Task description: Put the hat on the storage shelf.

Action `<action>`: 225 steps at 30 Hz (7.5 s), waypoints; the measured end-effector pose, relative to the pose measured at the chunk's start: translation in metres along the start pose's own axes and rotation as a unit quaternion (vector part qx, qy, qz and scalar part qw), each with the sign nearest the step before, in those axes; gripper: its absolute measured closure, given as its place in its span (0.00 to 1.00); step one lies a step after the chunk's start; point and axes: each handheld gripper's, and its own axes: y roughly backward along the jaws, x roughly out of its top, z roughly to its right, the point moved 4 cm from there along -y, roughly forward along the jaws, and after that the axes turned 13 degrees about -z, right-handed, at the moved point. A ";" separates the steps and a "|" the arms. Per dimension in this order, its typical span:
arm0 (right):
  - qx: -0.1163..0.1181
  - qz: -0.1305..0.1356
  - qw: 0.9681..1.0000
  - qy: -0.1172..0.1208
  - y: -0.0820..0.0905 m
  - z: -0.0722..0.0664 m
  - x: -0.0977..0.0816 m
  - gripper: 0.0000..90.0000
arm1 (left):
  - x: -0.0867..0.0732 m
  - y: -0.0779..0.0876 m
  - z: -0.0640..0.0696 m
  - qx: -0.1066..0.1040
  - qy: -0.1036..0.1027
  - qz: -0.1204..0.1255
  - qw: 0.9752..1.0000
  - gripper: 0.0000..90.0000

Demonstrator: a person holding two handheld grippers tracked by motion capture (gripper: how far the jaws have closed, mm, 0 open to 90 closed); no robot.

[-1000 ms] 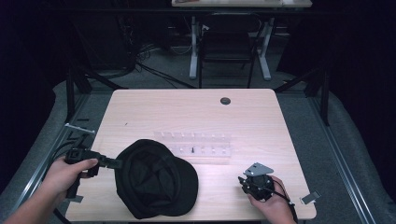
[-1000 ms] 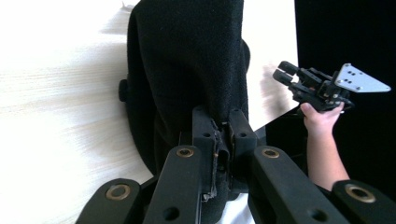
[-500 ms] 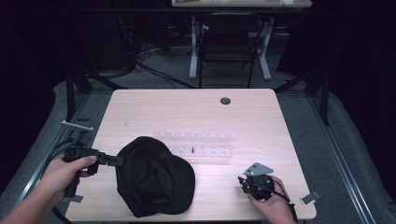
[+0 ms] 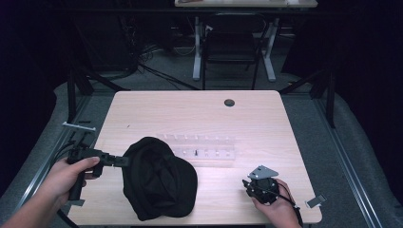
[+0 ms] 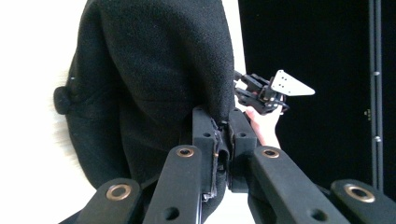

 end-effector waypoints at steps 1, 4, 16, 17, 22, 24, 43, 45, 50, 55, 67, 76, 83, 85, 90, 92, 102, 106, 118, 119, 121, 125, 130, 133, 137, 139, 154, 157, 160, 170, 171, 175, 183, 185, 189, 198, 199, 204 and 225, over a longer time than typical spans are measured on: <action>0.003 0.003 1.000 -0.002 0.000 0.000 0.000 0.74 | 0.000 0.000 0.001 -0.004 0.003 -0.001 1.000 0.95; 0.000 0.000 1.000 0.000 0.000 0.000 0.000 0.74 | 0.000 -0.001 0.005 -0.017 0.002 -0.003 1.000 0.95; -0.001 0.001 1.000 0.000 0.000 0.000 0.000 0.74 | 0.005 0.000 0.030 -0.041 -0.019 0.007 0.999 0.95; -0.001 0.000 1.000 -0.001 0.000 0.000 0.000 0.74 | 0.006 0.001 0.034 -0.043 -0.024 0.007 0.999 0.95; -0.002 0.000 1.000 -0.001 0.001 0.001 0.000 0.74 | 0.008 0.005 0.042 -0.050 -0.030 0.009 0.998 0.95; -0.002 0.001 1.000 -0.002 0.000 0.001 0.000 0.74 | 0.008 0.006 0.043 -0.053 -0.031 0.011 0.998 0.95; -0.002 0.002 1.000 -0.003 0.000 0.001 0.000 0.74 | 0.022 0.018 0.071 -0.089 -0.063 0.044 0.993 0.95; -0.002 0.003 1.000 -0.004 0.000 0.002 0.000 0.74 | 0.024 0.018 0.074 -0.088 -0.067 0.044 0.993 0.95; 0.001 0.003 1.000 -0.004 0.000 0.002 0.000 0.74 | 0.030 0.020 0.080 -0.094 -0.074 0.052 0.991 0.95; -0.001 0.004 1.000 -0.002 0.000 0.002 0.000 0.74 | 0.038 0.019 0.085 -0.095 -0.074 0.057 0.991 0.95; -0.001 -0.001 1.000 -0.003 0.000 0.003 -0.001 0.74 | 0.059 0.018 0.090 -0.101 -0.071 0.075 0.989 0.95; 0.001 0.002 1.000 -0.004 -0.001 0.002 -0.001 0.74 | 0.073 0.017 0.092 -0.098 -0.065 0.084 0.990 0.95; 0.005 0.002 1.000 -0.004 -0.001 0.002 0.000 0.74 | 0.085 0.012 0.096 -0.102 -0.063 0.091 0.989 0.95; 0.004 0.000 1.000 -0.003 -0.001 0.002 -0.001 0.74 | 0.088 0.010 0.097 -0.101 -0.062 0.092 0.989 0.95; 0.002 -0.001 1.000 -0.004 -0.001 0.003 -0.001 0.74 | 0.096 0.006 0.102 -0.097 -0.063 0.096 0.989 0.95; 0.003 0.000 1.000 -0.004 -0.001 0.003 -0.001 0.74 | 0.100 0.005 0.104 -0.094 -0.064 0.096 0.989 0.95; 0.004 0.003 1.000 -0.008 0.001 0.004 -0.001 0.74 | 0.115 -0.005 0.108 -0.089 -0.063 0.100 0.989 0.95; 0.004 0.003 1.000 -0.008 0.001 0.004 -0.001 0.74 | 0.120 -0.008 0.108 -0.080 -0.060 0.105 0.989 0.95; 0.003 0.010 1.000 -0.006 0.001 0.006 -0.001 0.74 | 0.130 -0.018 0.110 -0.068 -0.061 0.107 0.990 0.95; 0.004 0.007 1.000 -0.007 0.001 0.005 -0.001 0.74 | 0.131 -0.020 0.111 -0.067 -0.062 0.105 0.990 0.95; 0.004 0.008 1.000 -0.006 0.001 0.005 0.000 0.74 | 0.132 -0.023 0.114 -0.066 -0.064 0.102 0.991 0.95; 0.003 0.009 1.000 -0.005 0.002 0.005 0.000 0.74 | 0.134 -0.027 0.117 -0.064 -0.067 0.097 0.991 0.95; 0.004 0.009 1.000 -0.002 0.002 0.004 0.001 0.74 | 0.137 -0.033 0.120 -0.063 -0.070 0.095 0.991 0.95; 0.008 0.015 1.000 -0.003 0.003 0.002 0.003 0.74 | 0.138 -0.036 0.121 -0.063 -0.071 0.095 0.991 0.95; 0.018 0.022 1.000 -0.003 0.006 0.001 0.008 0.74 | 0.138 -0.039 0.122 -0.061 -0.073 0.095 0.991 0.95; 0.023 0.027 0.999 -0.007 0.008 0.001 0.011 0.74 | 0.138 -0.040 0.123 -0.061 -0.075 0.094 0.991 0.95; 0.065 0.064 0.996 -0.003 0.030 -0.004 0.050 0.76 | 0.137 -0.041 0.125 -0.058 -0.079 0.091 0.991 0.94; 0.070 0.069 0.995 0.004 0.033 -0.008 0.059 0.76 | 0.137 -0.042 0.125 -0.059 -0.079 0.090 0.991 0.94; 0.075 0.072 0.994 0.015 0.034 -0.013 0.068 0.76 | 0.137 -0.043 0.126 -0.061 -0.081 0.090 0.991 0.94; 0.089 0.078 0.992 0.042 0.032 -0.031 0.094 0.78 | 0.137 -0.044 0.126 -0.061 -0.081 0.091 0.991 0.94; 0.089 0.078 0.992 0.045 0.032 -0.033 0.097 0.78 | 0.137 -0.044 0.126 -0.060 -0.081 0.091 0.991 0.94; 0.100 0.079 0.990 0.052 0.031 -0.042 0.108 0.80 | 0.137 -0.044 0.126 -0.062 -0.081 0.092 0.991 0.94; 0.112 0.087 0.987 0.072 0.032 -0.059 0.126 0.81 | 0.138 -0.046 0.128 -0.061 -0.083 0.090 0.991 0.94; 0.112 0.086 0.987 0.078 0.033 -0.061 0.128 0.81 | 0.138 -0.046 0.128 -0.061 -0.083 0.089 0.991 0.94; 0.118 0.093 0.985 0.089 0.036 -0.071 0.138 0.82 | 0.138 -0.047 0.129 -0.060 -0.083 0.089 0.991 0.94; 0.124 0.097 0.982 0.100 0.037 -0.084 0.149 0.84 | 0.138 -0.049 0.129 -0.062 -0.085 0.088 0.991 0.94; 0.118 0.092 0.983 0.105 0.037 -0.084 0.150 0.84 | 0.138 -0.049 0.130 -0.061 -0.085 0.088 0.991 0.94; 0.113 0.096 0.983 0.106 0.036 -0.087 0.153 0.87 | 0.138 -0.050 0.130 -0.062 -0.085 0.087 0.991 0.94; 0.081 0.096 0.983 0.134 0.034 -0.089 0.155 0.93 | 0.139 -0.054 0.133 -0.065 -0.091 0.092 0.989 0.90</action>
